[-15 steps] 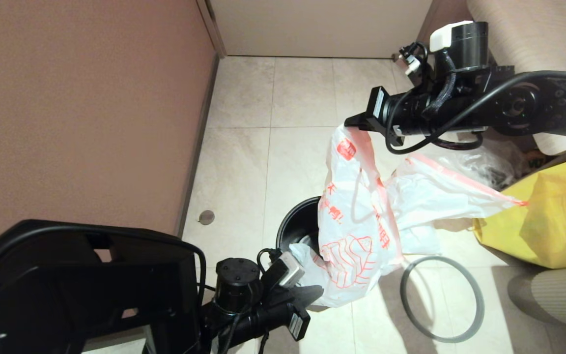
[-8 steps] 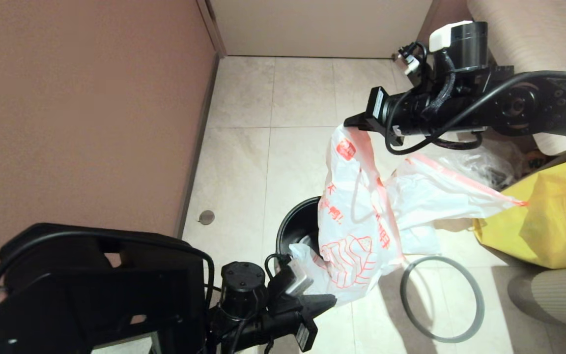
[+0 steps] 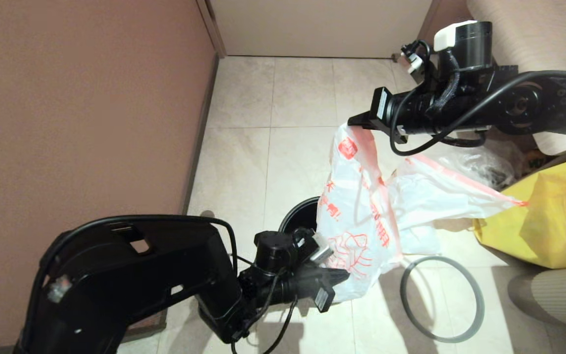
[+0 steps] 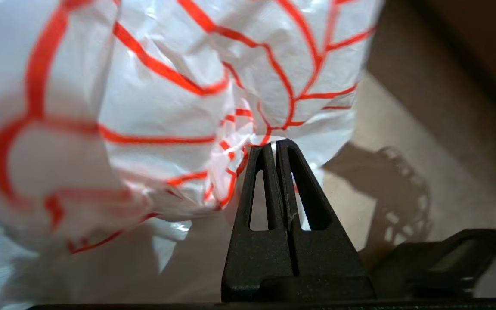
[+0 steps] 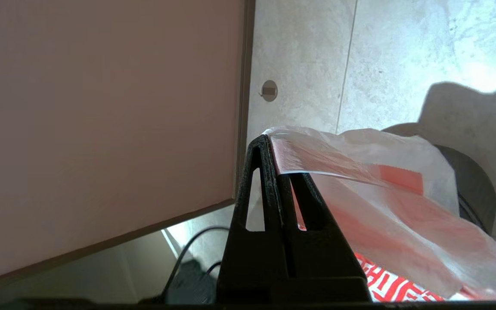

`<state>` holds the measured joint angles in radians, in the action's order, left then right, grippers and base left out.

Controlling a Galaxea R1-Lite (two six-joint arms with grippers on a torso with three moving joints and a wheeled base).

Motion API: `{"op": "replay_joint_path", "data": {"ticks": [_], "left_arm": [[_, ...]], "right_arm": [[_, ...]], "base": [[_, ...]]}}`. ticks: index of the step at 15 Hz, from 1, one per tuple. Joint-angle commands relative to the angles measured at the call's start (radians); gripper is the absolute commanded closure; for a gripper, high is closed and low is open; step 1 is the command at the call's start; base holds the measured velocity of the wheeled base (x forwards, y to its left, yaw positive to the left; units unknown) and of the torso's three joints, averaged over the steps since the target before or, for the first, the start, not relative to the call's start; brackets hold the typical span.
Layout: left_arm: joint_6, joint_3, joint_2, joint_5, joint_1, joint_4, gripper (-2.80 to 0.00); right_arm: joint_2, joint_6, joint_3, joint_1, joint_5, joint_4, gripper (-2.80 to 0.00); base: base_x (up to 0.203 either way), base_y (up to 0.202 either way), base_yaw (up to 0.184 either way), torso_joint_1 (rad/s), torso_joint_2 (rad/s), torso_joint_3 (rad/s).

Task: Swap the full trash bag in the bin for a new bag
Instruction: Put the new garbage bag on the trash can

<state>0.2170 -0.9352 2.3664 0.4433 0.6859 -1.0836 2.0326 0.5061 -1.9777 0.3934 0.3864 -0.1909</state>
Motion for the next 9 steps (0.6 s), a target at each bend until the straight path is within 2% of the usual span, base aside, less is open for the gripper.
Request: {"op": "replay_joint_path", "data": {"ticks": [1, 3, 7, 9], "left_arm": [[0.047, -0.112, 0.021, -0.027, -0.024, 0.242, 0.0], [0.112, -0.274, 0.039, -0.147, -0.036, 0.48, 0.0], [0.146, -0.578, 0.167, -0.35, -0.034, 0.655, 0.0], [0.151, -0.703, 0.26, -0.444, -0.029, 0.696, 0.0]], "right_arm": [[0.0, 0.002, 0.0, 0.001, 0.008, -0.001, 0.0], [0.0, 0.002, 0.0, 0.002, 0.008, -0.001, 0.0], [0.002, 0.002, 0.0, 0.005, 0.012, -0.002, 0.0], [0.003, -0.001, 0.002, 0.004, 0.015, -0.004, 0.0]], "base": [[0.0, 0.0, 0.0, 0.0, 0.0, 0.0], [0.0, 0.0, 0.0, 0.0, 0.0, 0.0], [0.0, 0.0, 0.0, 0.0, 0.0, 0.0], [0.0, 0.0, 0.0, 0.0, 0.0, 0.0]]}}
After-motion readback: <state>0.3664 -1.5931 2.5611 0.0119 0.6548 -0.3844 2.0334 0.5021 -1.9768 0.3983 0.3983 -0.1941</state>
